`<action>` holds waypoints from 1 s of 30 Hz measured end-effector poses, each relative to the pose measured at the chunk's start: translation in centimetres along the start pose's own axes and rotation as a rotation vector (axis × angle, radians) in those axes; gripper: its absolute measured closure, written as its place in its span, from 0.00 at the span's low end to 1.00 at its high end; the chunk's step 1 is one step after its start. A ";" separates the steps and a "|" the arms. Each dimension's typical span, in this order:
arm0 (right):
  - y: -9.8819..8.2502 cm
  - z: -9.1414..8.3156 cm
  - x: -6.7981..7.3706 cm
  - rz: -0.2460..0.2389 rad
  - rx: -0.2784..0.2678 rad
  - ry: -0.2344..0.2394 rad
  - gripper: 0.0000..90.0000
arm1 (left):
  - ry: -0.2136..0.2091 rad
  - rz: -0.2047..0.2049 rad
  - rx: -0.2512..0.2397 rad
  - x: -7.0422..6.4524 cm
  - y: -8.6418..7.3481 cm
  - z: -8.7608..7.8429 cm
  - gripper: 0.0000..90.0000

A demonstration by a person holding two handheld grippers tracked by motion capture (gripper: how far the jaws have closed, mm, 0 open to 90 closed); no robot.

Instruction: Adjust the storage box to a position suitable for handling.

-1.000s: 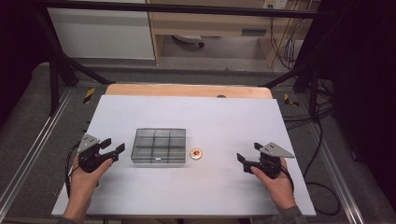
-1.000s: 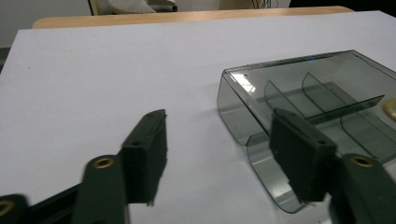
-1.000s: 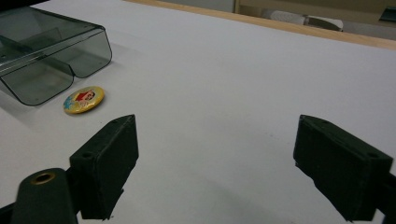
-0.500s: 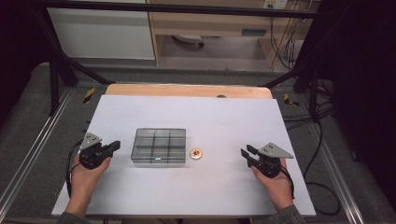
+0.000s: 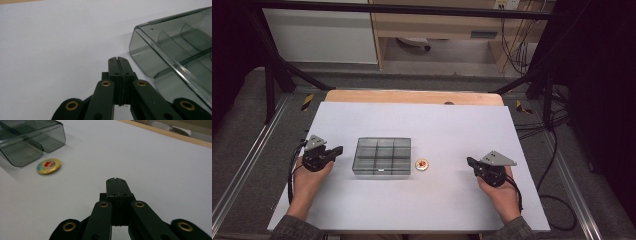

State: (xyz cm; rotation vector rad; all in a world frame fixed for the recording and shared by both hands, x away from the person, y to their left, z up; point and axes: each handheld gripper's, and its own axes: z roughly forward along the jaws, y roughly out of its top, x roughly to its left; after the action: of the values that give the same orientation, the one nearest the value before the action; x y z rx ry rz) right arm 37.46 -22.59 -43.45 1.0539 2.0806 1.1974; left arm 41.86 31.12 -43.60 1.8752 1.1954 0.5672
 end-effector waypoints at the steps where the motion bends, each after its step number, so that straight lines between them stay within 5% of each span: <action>1: 0.3 0.2 0.1 0.003 -0.003 0.016 1.00 | -0.001 -0.001 -0.005 0.1 0.1 0.2 1.00; 9: 2.9 3.6 1.7 -0.050 0.024 0.112 1.00 | -0.022 0.048 0.028 0.1 1.6 2.3 1.00; 17: 5.0 8.1 3.1 -0.054 0.066 0.171 1.00 | -0.053 0.029 0.052 0.3 1.9 4.5 1.00; 19: 5.3 9.2 3.5 -0.038 0.074 0.196 1.00 | -0.057 0.061 0.068 -0.2 2.2 4.7 1.00; 20: 5.3 9.8 3.6 0.010 0.073 0.223 1.00 | -0.063 0.077 0.070 -0.5 2.3 4.8 1.00; 21: 5.3 10.4 3.7 0.039 0.081 0.228 1.00 | -0.060 0.091 0.075 -0.6 2.4 4.9 1.00; 30: 6.8 14.5 5.3 -0.046 0.126 0.220 1.00 | -0.079 0.087 0.081 -0.3 2.3 5.7 1.00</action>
State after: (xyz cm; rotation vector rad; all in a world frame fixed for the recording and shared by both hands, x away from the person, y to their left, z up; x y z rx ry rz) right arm 47.63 -9.23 -44.73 0.9598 2.3631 1.2197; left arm 47.11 28.12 -44.86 2.0077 1.1043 0.4930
